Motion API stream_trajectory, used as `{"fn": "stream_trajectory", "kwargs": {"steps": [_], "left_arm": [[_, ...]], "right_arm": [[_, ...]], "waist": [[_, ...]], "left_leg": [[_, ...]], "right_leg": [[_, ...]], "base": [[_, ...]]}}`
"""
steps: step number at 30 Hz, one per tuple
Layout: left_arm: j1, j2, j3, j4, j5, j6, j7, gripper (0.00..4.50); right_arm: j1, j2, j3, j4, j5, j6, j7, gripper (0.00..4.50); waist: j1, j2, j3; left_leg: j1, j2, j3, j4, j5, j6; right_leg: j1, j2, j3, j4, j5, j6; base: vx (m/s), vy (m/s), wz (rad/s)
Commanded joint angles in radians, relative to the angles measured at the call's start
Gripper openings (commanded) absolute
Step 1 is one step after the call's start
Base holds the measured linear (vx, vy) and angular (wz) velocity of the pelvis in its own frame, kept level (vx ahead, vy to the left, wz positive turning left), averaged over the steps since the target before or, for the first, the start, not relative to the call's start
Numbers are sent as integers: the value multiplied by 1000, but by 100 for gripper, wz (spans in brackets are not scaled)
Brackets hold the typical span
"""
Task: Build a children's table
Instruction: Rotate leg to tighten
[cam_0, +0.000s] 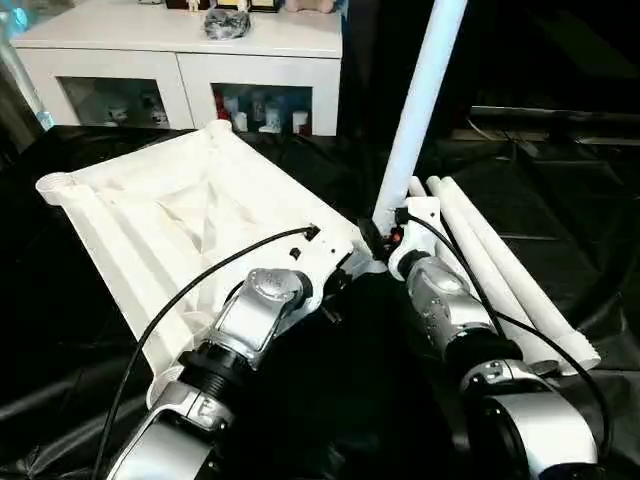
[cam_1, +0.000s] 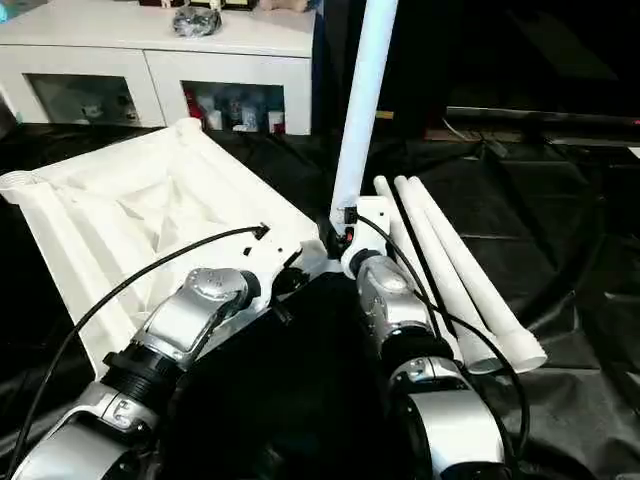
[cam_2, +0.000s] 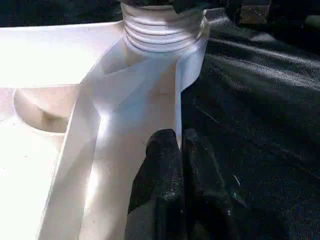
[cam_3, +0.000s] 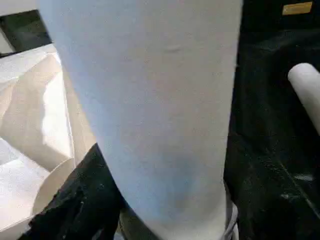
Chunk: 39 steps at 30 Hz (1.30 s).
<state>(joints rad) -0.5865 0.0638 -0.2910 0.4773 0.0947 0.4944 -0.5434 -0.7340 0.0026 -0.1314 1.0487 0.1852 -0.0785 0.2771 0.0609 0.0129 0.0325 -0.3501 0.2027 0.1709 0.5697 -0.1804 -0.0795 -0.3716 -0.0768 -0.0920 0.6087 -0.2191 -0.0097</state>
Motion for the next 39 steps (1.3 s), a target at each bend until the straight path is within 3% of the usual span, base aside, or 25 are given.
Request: {"fn": "stream_trajectory", "kwargs": {"steps": [1,2,4,9,11,14,15,16,21,28,36,39], "left_arm": [[-14,-6,-21,-25,-13,-45,-33,0],[-9,1,-24,-33,-17,-54,-49,0],[10,21,-29,-54,-32,-91,-98,0],[43,66,-33,-89,-43,-130,-158,0],[55,88,-32,-104,-46,-133,-179,0],[79,134,-25,-131,-60,-160,-238,0],[79,135,-24,-132,-61,-160,-239,0],[92,158,-21,-148,-75,-175,-279,0],[123,216,-28,-179,-98,-208,-365,0],[159,282,-39,-207,-109,-257,-463,0],[177,308,-49,-229,-115,-268,-500,0],[179,310,-51,-231,-111,-269,-505,0]], "right_arm": [[40,42,6,90,15,57,55,328],[40,37,15,86,6,51,71,328],[48,23,36,53,-1,38,146,359],[81,-28,63,-34,1,32,274,392],[97,-60,74,-80,-3,38,325,409],[173,-138,127,-273,28,117,512,424],[175,-140,128,-278,28,119,516,424],[222,-191,163,-389,40,159,599,424],[289,-293,211,-546,46,206,714,424],[336,-357,246,-648,32,250,787,424],[335,-360,269,-651,-9,232,742,424],[325,-361,279,-636,-26,227,729,389]], "waist": [[3,6,-33],[3,6,-33],[4,3,-39],[12,2,-44],[11,3,-45],[16,3,-43],[19,2,-44],[25,4,-45],[34,4,-48],[33,7,-45],[32,10,-49],[33,10,-52]], "left_leg": [[2,31,-18,-80,-390,4],[0,31,-18,-80,-383,6],[-11,33,-14,-79,-310,18],[-18,31,-7,-68,-195,64],[-20,33,-5,-64,-142,85],[-20,34,-4,-60,-131,102],[-21,35,-5,-60,-125,104],[-18,36,-5,-60,-123,106],[-19,33,-5,-54,-89,113],[-15,33,-3,-54,-121,94],[-15,32,-3,-50,-97,86],[-15,31,-4,-47,-76,92]], "right_leg": [[15,-80,55,-113,-409,-142],[15,-80,55,-112,-399,-147],[25,-77,56,-98,-287,-172],[33,-80,55,-89,-197,-197],[34,-75,53,-80,-113,-217],[37,-73,53,-77,-87,-221],[40,-73,53,-75,-79,-218],[37,-73,54,-75,-67,-216],[43,-70,52,-64,18,-225],[38,-68,53,-69,-51,-219],[39,-68,54,-59,-2,-236],[41,-67,54,-54,39,-242]], "base": [[0,0,0],[0,0,0],[0,0,0],[0,0,0],[0,0,0],[0,0,0],[0,0,0],[0,0,0],[0,0,0],[0,0,0],[0,0,0],[0,0,0]]}}
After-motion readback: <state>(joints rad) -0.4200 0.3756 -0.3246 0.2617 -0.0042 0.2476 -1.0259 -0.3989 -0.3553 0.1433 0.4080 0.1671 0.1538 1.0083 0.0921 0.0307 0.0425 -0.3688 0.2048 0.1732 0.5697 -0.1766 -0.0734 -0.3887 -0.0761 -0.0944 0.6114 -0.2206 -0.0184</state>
